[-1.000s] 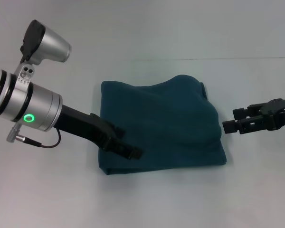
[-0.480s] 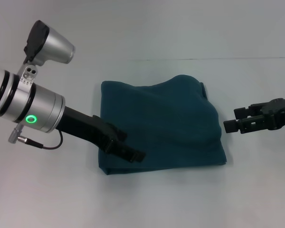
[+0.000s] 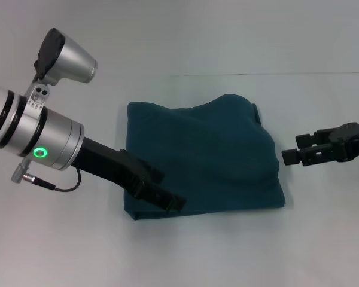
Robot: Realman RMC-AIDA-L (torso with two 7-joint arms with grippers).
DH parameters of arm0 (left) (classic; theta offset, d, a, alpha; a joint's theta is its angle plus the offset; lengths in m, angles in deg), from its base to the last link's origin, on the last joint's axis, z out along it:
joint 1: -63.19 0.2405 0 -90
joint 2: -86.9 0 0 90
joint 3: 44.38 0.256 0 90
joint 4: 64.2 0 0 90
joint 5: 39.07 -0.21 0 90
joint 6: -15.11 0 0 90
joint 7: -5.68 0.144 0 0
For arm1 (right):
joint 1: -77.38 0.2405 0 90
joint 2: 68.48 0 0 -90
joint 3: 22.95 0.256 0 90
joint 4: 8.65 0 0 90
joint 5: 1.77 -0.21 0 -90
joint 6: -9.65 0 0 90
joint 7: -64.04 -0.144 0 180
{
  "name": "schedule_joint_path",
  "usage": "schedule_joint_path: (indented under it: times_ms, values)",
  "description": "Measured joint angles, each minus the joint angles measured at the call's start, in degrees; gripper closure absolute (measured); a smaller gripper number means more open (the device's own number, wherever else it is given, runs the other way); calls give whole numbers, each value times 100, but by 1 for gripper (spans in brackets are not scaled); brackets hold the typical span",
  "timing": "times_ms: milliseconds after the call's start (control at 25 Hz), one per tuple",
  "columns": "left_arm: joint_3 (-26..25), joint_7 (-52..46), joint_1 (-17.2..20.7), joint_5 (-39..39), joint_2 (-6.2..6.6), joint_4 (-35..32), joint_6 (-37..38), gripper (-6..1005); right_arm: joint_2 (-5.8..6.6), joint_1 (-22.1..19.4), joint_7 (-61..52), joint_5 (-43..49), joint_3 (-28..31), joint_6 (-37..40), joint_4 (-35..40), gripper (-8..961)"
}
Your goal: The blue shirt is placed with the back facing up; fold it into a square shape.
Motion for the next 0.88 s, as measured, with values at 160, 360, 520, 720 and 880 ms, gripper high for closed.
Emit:
schedule_joint_path:
  times_ms: [160, 360, 520, 720, 880]
  values:
    - [0, 6, -1, -2, 1, 0, -7, 53, -21, 4, 0, -1, -15, -112, -1, 37]
    - [0, 8, 10, -6, 1, 0, -32, 53, -56, 31, 3, 1, -59, -136, -1, 37]
    - [0, 7, 32, -8, 8, 0, -44, 53, -60, 33, 9, 1, -63, -129, -5, 36]
    - [0, 3, 30, -8, 10, 1, -40, 53, -64, 36, 9, 1, -64, -137, -16, 36]
    - [0, 2, 21, -8, 10, 0, -46, 53, -72, 36, 9, 1, -72, -141, -17, 36]
